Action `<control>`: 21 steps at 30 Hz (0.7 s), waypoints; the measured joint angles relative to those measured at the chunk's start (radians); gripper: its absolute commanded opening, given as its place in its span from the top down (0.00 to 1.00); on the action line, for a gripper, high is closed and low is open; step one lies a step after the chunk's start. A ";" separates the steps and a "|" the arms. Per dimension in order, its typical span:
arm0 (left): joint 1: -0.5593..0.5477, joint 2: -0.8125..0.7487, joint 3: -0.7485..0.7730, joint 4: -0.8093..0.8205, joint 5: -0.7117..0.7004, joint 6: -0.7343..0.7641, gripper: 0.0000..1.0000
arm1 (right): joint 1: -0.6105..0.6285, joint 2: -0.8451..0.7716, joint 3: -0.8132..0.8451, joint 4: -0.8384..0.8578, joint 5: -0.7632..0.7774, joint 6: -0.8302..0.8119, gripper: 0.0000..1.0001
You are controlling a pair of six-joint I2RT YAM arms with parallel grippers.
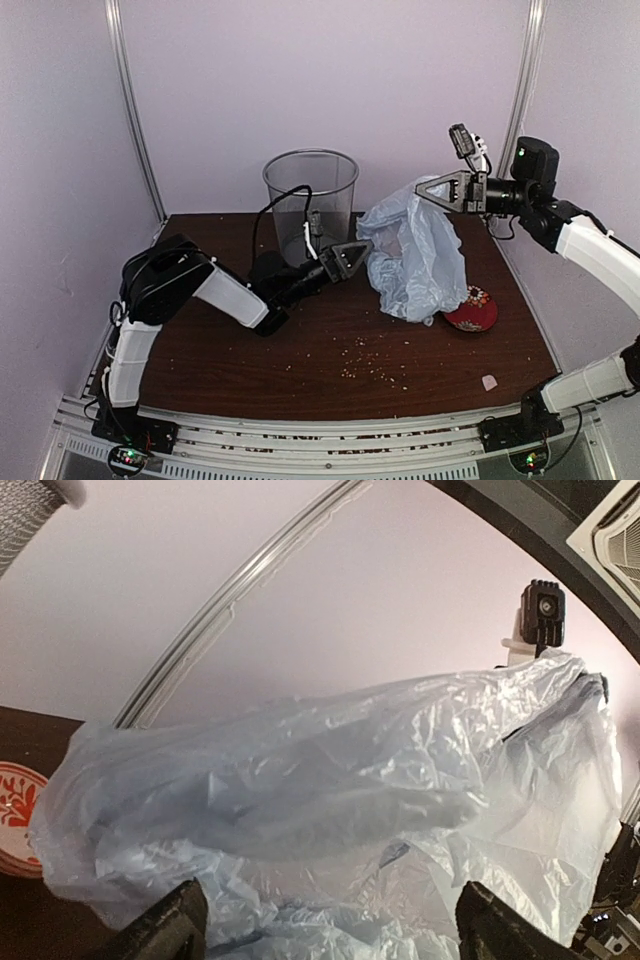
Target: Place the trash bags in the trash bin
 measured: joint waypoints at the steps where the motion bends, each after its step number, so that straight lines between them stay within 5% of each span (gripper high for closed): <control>1: -0.002 0.018 0.034 -0.007 0.011 -0.008 0.19 | 0.000 -0.001 -0.002 0.004 -0.005 0.005 1.00; 4: -0.009 0.049 0.092 -0.046 0.037 -0.013 0.37 | 0.000 -0.006 -0.008 0.013 -0.013 0.013 1.00; 7: -0.015 0.051 0.092 -0.084 0.047 -0.005 0.73 | 0.000 -0.017 -0.012 0.014 -0.017 0.013 1.00; 9: -0.018 0.051 0.084 -0.100 0.048 0.005 0.85 | 0.000 -0.024 -0.014 0.015 -0.018 0.013 1.00; 11: -0.019 0.047 0.071 -0.126 0.047 0.021 0.70 | 0.000 -0.028 -0.014 0.017 -0.021 0.013 1.00; 14: -0.019 0.031 0.045 -0.189 0.043 0.051 0.26 | 0.000 -0.029 -0.015 0.024 -0.024 0.016 1.00; 21: -0.019 0.025 0.057 -0.235 0.086 0.045 0.20 | 0.000 -0.037 -0.029 0.032 -0.035 0.019 1.00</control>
